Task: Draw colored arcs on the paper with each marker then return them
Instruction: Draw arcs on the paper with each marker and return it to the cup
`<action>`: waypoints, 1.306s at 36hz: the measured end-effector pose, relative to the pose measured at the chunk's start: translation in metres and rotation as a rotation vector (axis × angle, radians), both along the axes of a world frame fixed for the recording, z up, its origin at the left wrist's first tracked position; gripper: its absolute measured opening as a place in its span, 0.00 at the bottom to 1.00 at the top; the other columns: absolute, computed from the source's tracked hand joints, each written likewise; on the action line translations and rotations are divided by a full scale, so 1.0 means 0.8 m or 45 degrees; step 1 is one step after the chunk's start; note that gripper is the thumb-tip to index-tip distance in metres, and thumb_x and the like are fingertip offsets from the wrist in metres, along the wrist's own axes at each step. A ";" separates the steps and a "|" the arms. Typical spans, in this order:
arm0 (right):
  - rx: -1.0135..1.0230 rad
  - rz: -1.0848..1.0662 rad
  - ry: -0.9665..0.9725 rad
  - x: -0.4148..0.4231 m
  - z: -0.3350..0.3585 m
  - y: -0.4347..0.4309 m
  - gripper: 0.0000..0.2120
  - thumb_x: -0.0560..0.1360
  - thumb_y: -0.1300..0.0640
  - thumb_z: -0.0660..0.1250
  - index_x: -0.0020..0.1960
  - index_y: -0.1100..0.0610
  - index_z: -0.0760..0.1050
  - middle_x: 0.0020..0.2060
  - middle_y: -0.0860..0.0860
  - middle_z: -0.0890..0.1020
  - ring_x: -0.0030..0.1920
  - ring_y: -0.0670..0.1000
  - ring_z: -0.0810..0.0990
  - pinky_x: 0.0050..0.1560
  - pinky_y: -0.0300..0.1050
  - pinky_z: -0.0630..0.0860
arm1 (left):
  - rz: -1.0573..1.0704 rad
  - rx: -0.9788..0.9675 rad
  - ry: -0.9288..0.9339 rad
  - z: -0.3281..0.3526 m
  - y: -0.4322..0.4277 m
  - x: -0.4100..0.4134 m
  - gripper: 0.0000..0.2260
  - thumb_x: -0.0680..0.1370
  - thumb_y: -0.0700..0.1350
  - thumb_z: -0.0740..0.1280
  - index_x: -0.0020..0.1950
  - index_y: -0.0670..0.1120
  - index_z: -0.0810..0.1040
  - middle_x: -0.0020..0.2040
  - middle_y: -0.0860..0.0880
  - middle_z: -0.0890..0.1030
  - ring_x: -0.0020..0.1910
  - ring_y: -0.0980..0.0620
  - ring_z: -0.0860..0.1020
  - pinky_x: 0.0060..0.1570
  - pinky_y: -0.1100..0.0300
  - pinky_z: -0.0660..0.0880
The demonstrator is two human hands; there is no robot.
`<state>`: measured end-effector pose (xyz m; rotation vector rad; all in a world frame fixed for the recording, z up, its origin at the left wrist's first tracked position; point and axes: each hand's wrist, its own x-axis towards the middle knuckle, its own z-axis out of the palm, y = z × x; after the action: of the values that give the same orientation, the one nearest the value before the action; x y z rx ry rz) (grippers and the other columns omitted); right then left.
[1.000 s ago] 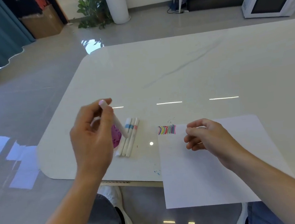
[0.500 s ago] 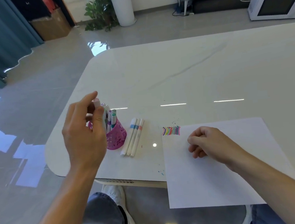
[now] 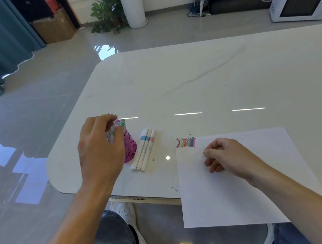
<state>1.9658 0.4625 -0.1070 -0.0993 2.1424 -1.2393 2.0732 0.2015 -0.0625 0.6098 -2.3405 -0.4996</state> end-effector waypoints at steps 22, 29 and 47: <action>0.347 0.136 0.125 -0.010 -0.002 0.008 0.06 0.80 0.47 0.66 0.51 0.50 0.73 0.41 0.45 0.86 0.39 0.46 0.86 0.39 0.44 0.75 | -0.135 -0.072 -0.765 -0.071 0.071 -0.021 0.20 0.79 0.36 0.64 0.70 0.44 0.69 0.57 0.47 0.72 0.52 0.49 0.73 0.46 0.65 0.63; 0.333 0.148 0.127 -0.011 -0.004 0.009 0.06 0.80 0.47 0.65 0.52 0.49 0.72 0.40 0.45 0.86 0.39 0.47 0.86 0.40 0.44 0.76 | -0.084 -0.167 -0.826 -0.072 0.071 -0.031 0.12 0.79 0.39 0.63 0.63 0.45 0.72 0.52 0.48 0.72 0.44 0.52 0.66 0.42 0.64 0.61; 0.291 0.222 0.177 -0.011 -0.001 0.008 0.05 0.79 0.47 0.66 0.51 0.48 0.74 0.40 0.44 0.86 0.36 0.43 0.85 0.44 0.46 0.81 | -0.083 -0.159 -0.757 -0.061 0.075 -0.040 0.08 0.78 0.50 0.61 0.46 0.47 0.74 0.41 0.51 0.77 0.39 0.49 0.72 0.35 0.56 0.69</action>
<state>1.9569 0.4687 -0.1076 -0.2745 2.3245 -0.9060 2.0414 0.2615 -0.1113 0.6936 -2.9317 -0.2100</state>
